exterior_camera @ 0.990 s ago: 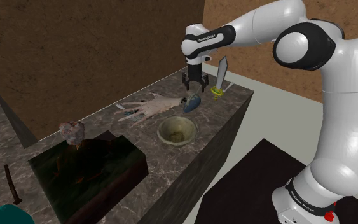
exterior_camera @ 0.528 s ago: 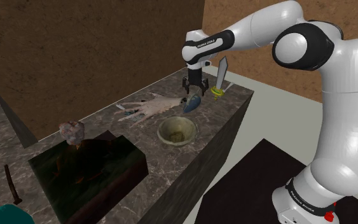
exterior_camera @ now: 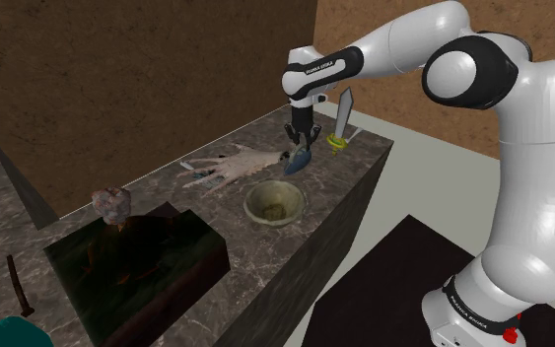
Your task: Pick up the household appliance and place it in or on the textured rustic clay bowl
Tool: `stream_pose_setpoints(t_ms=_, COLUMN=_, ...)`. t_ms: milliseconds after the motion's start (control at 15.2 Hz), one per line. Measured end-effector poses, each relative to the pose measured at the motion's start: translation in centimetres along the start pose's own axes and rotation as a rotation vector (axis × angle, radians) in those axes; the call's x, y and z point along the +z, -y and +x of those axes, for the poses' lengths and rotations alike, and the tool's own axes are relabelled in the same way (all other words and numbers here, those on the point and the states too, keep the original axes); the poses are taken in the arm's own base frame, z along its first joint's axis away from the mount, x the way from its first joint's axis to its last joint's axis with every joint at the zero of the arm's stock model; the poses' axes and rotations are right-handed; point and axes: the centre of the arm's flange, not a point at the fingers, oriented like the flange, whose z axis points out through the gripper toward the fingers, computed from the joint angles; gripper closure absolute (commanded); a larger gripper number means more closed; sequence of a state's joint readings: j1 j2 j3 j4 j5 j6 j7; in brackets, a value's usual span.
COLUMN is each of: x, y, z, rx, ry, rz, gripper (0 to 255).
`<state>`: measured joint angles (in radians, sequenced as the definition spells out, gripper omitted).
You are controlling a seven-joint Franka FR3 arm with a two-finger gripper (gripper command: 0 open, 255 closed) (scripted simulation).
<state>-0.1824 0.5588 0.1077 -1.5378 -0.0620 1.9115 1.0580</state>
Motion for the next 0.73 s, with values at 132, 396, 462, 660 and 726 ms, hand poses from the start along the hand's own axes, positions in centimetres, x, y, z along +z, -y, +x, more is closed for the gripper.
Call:
stream_pose_setpoints(t_ms=132, x=0.0, y=0.0, z=0.0, rx=0.000, ry=0.000, rz=0.000, gripper=255)
stream_pose_setpoints(t_ms=396, x=0.0, y=0.0, z=0.0, rx=0.001, ry=0.000, rz=0.000, gripper=255)
stream_pose_setpoints(t_ms=462, x=-0.2, y=0.0, z=0.0, rx=0.000, ry=0.000, rz=0.000, gripper=255)
stream_pose_setpoints(t_ms=660, x=-1.6, y=-0.3, z=-0.2, rx=0.000, ry=0.000, rz=0.000, gripper=255)
stream_pose_setpoints(t_ms=726, x=-2.0, y=-0.3, z=-0.2, rx=0.000, ry=0.000, rz=0.000, gripper=255)
